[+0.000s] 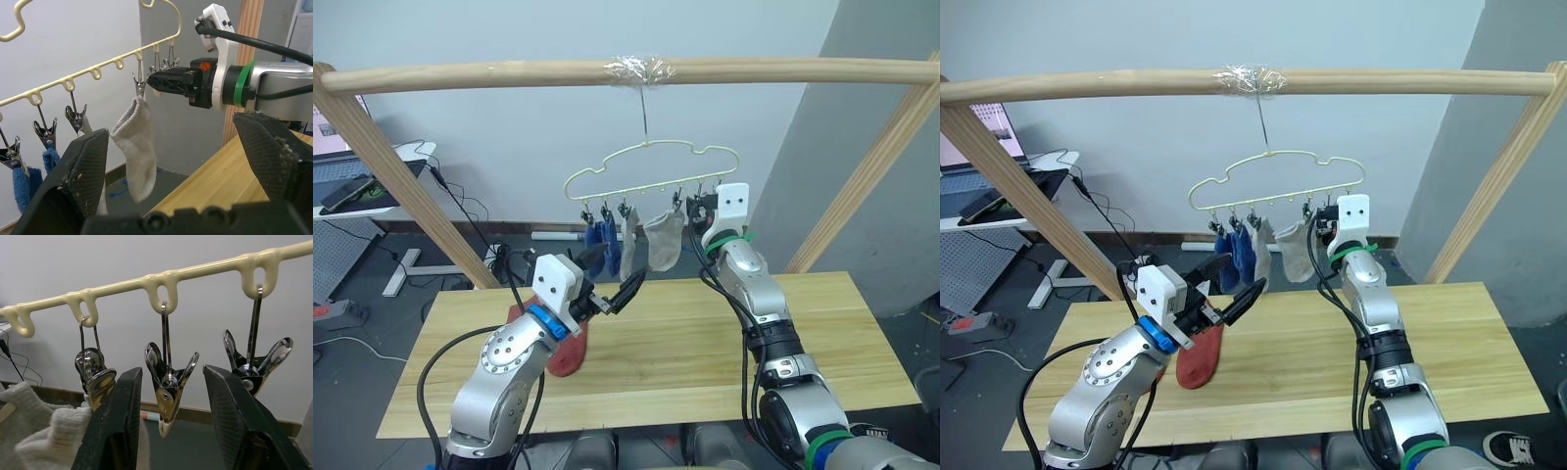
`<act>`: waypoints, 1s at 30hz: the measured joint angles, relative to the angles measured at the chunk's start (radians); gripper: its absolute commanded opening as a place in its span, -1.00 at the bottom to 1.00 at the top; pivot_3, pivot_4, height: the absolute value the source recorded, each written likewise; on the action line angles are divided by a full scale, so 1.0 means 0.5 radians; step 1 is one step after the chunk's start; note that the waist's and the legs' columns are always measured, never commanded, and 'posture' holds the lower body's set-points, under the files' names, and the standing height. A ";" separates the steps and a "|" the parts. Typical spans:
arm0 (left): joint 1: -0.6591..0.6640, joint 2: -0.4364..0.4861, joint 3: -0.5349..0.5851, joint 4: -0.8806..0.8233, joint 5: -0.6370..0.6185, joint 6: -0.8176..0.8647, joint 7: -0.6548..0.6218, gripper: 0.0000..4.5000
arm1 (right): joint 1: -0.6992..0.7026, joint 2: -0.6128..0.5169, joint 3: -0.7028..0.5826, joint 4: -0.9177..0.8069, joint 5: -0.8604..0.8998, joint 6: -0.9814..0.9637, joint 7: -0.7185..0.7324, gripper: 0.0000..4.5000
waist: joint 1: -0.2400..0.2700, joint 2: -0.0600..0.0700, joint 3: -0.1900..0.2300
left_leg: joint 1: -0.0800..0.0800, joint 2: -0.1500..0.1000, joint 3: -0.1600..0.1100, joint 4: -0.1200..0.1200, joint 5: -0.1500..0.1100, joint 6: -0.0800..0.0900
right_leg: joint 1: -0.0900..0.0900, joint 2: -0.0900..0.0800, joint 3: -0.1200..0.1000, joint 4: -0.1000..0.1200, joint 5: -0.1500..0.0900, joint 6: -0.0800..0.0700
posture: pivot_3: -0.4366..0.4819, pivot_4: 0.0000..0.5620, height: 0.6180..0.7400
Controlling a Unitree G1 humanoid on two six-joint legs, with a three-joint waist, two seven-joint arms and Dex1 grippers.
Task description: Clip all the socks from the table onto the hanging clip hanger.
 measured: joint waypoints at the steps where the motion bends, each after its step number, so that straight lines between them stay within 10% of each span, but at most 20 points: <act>1: 0.002 0.000 0.000 0.000 0.000 0.000 0.000 1.00 | -0.010 0.001 0.000 0.000 0.000 -0.005 0.000 -0.09 | 0.000 0.000 0.000 | 0.000 0.000 -0.001 0.000 0.000 0.000 | 0.000 0.000 -0.001 0.000 0.000 0.000 | 0.27 -0.55 1.00; 30: 0.015 -0.001 -0.003 0.000 0.024 -0.008 0.000 1.00 | -0.065 0.042 -0.001 0.070 0.044 -0.038 0.094 -0.18 | 0.004 0.000 0.003 | -0.001 0.000 -0.002 -0.004 0.000 0.000 | -0.001 0.000 -0.003 -0.004 -0.004 -0.006 | 0.30 -0.58 1.00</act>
